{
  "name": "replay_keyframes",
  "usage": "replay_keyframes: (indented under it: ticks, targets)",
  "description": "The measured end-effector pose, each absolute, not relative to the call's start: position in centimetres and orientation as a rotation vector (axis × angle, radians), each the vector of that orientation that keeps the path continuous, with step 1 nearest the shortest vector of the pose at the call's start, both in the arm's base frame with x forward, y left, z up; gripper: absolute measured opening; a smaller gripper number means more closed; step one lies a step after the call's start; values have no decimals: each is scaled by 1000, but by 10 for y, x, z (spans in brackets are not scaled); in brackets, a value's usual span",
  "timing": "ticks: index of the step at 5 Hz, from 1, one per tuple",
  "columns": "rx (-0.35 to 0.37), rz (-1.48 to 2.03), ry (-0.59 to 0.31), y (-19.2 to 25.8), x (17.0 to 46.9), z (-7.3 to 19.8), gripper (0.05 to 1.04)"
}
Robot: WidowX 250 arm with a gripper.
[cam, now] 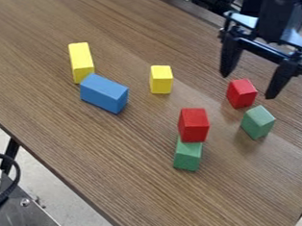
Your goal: Remove the red block from the green block and put it on the table
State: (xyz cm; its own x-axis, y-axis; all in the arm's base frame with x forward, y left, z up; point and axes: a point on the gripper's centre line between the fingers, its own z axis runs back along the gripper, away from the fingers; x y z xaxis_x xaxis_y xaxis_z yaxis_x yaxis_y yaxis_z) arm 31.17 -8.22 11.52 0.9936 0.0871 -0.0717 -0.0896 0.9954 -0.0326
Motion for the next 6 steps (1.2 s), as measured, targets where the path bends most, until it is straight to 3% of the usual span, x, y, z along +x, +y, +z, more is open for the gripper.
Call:
replay_keyframes:
  ticks: [1, 3, 5, 6]
  targets:
    - [-58, 194, 120, -77, 303, 108, 999]
    - [-105, 372, 112, -77, 295, 116, 999]
    - [-35, 471, 166, -90, 278, 117, 999]
    - [-4, 589, 166, -81, 274, 104, 999]
